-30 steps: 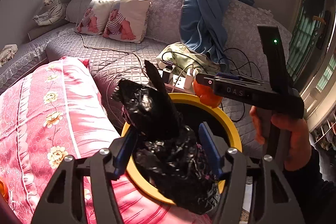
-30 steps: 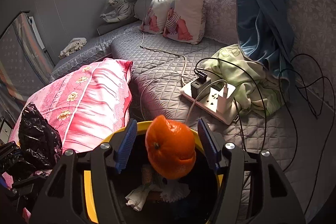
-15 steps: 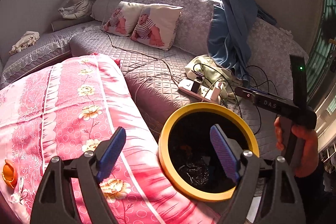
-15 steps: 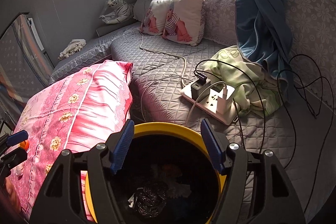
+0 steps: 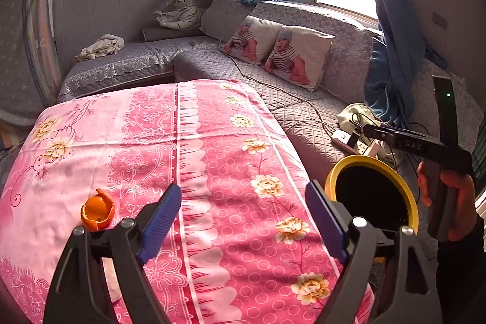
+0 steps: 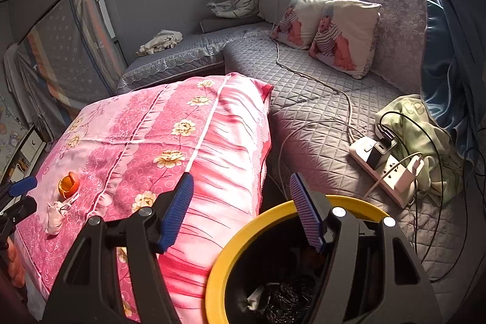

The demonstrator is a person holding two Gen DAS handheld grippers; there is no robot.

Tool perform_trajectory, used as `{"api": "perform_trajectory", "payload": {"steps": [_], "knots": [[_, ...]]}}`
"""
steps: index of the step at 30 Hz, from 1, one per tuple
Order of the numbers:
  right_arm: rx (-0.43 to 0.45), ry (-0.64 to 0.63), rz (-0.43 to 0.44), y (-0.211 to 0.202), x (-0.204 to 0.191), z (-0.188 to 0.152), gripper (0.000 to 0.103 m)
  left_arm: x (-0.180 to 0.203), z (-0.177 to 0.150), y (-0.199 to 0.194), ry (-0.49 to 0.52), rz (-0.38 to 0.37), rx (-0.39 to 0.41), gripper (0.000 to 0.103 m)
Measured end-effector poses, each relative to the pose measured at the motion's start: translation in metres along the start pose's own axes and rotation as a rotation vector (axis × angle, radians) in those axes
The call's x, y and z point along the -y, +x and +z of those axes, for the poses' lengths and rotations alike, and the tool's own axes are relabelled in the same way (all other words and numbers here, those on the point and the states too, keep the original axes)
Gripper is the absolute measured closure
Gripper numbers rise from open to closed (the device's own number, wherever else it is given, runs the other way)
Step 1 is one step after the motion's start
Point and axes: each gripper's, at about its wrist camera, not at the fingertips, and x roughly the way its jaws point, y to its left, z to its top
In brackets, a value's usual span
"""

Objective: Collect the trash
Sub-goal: 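Move both tools back toward the orange peel and beige pouch on the bedspread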

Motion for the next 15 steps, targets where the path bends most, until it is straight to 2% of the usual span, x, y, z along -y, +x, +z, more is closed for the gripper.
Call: {"api": "perform_trajectory", "payload": {"steps": [9,15], "knots": [[-0.037,-0.153,0.159,0.030,-0.103,0.018,0.040,-0.073,-0.029,-0.042,-0.100,0.143,0.009,0.023],[-0.091,-0.243,0.256,0.052,-0.165,0.017,0.040,-0.107,-0.053,-0.053,-0.156,0.192,-0.018,0.023]]}}
